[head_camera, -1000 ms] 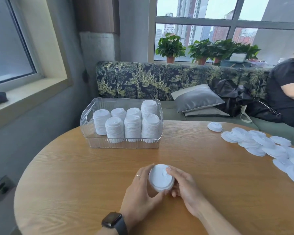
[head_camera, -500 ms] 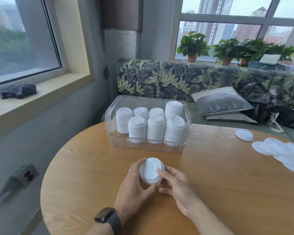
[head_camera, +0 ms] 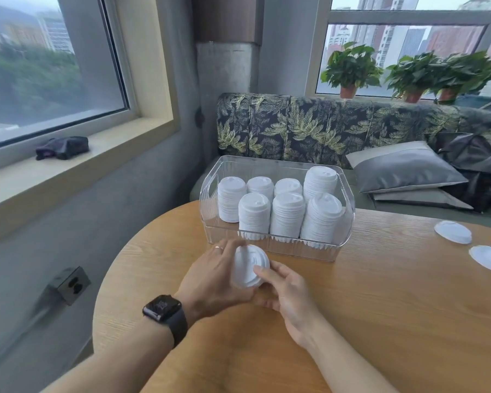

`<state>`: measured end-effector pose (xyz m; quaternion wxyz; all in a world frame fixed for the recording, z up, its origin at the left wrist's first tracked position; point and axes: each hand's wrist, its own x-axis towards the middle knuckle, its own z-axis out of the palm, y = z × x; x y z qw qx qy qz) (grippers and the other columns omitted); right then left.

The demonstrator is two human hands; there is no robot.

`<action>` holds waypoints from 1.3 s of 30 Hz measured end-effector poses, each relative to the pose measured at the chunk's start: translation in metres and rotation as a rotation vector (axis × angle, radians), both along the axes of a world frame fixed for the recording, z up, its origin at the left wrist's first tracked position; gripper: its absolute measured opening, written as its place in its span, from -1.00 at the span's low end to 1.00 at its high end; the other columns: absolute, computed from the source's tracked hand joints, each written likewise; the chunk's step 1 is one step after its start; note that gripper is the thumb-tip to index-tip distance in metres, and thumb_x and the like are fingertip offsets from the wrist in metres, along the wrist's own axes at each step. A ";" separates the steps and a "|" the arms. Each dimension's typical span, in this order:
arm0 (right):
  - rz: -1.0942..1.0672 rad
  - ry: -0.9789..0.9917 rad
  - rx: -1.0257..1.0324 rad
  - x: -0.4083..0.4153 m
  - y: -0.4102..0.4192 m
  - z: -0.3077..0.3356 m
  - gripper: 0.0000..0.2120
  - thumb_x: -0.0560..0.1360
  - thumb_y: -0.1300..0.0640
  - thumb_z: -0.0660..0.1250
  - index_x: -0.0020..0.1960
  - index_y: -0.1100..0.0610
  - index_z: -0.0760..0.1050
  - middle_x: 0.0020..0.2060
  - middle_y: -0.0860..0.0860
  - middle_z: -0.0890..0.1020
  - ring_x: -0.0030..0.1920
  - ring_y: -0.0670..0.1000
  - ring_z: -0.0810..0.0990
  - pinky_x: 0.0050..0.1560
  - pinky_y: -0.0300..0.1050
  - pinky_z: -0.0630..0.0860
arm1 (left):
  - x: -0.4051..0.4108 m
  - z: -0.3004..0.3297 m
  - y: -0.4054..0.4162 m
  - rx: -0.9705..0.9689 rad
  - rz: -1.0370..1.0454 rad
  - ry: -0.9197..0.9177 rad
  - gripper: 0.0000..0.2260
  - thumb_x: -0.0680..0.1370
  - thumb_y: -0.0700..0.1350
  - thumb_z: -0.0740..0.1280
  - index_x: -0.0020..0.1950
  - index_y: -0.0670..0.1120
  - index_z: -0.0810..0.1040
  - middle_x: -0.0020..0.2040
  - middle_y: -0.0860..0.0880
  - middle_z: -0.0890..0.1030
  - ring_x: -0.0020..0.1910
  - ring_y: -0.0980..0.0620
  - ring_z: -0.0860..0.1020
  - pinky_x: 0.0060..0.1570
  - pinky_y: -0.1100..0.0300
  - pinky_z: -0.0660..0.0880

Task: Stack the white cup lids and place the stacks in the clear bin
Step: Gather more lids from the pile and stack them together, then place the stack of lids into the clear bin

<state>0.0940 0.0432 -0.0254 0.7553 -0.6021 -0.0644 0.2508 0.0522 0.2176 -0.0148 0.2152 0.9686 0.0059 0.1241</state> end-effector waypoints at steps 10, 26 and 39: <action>-0.064 0.133 0.213 0.027 0.036 0.036 -0.70 0.63 0.01 0.33 0.18 0.22 0.65 0.06 0.15 0.75 -0.01 0.09 0.72 -0.18 -0.05 0.65 | 0.062 0.073 0.030 0.083 0.070 0.008 -0.26 0.36 0.16 0.55 0.40 -0.02 0.29 0.23 -0.07 0.48 0.19 -0.11 0.49 0.08 0.06 0.46; -0.123 -0.044 -0.178 0.044 0.046 -0.018 -0.85 0.58 0.17 0.37 -0.01 0.25 0.65 -0.24 0.05 0.69 -0.29 -0.01 0.60 -0.30 -0.11 0.58 | 0.133 0.089 0.033 0.623 0.244 0.358 -0.61 0.42 0.25 0.48 -0.18 0.01 0.40 -0.24 0.02 0.47 -0.08 -0.08 0.51 0.13 0.04 0.43; -0.121 -0.081 -0.132 0.044 0.042 -0.023 -0.87 0.59 0.19 0.37 -0.01 0.24 0.64 -0.30 0.01 0.66 -0.35 -0.03 0.58 -0.37 -0.14 0.55 | 0.172 0.070 0.035 0.556 0.247 0.489 -0.73 0.43 0.06 0.54 -0.21 -0.02 0.49 -0.24 -0.01 0.54 -0.12 -0.09 0.57 -0.13 0.13 0.44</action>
